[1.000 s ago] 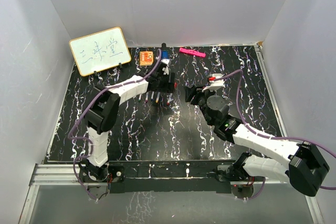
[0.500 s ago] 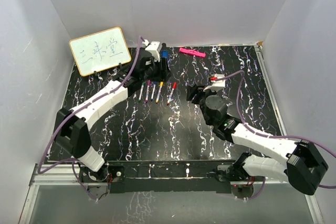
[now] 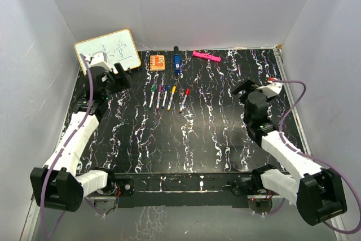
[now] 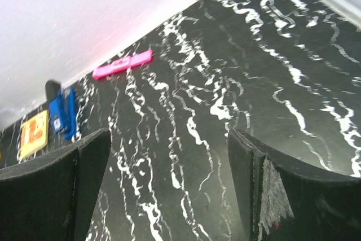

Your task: Insert the pens into the pen caps

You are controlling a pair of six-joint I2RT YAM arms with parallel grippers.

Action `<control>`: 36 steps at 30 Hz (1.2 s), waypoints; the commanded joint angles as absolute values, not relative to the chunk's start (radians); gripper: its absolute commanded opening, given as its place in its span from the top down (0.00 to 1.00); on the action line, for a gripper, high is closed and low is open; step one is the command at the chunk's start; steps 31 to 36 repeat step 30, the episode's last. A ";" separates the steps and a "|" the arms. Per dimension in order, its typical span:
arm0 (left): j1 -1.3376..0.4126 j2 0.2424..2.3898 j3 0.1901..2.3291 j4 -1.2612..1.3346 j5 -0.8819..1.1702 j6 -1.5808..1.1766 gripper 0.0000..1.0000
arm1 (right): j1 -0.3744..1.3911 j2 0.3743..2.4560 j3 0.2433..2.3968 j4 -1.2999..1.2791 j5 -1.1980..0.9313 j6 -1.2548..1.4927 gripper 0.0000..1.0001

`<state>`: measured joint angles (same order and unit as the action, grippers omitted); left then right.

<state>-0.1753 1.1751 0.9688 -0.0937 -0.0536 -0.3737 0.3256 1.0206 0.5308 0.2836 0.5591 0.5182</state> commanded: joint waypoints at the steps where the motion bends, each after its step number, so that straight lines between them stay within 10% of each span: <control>1: -0.075 1.122 0.983 -0.161 -0.100 -0.359 0.25 | 0.253 0.956 0.527 0.230 0.642 0.622 0.15; 6: -0.058 1.121 0.983 -0.188 0.016 -0.386 0.02 | 0.240 0.922 0.520 0.183 0.668 0.649 0.03; 36: -0.058 1.070 0.961 -0.316 -0.105 -0.427 0.01 | 0.240 0.936 0.538 0.108 0.706 0.686 0.02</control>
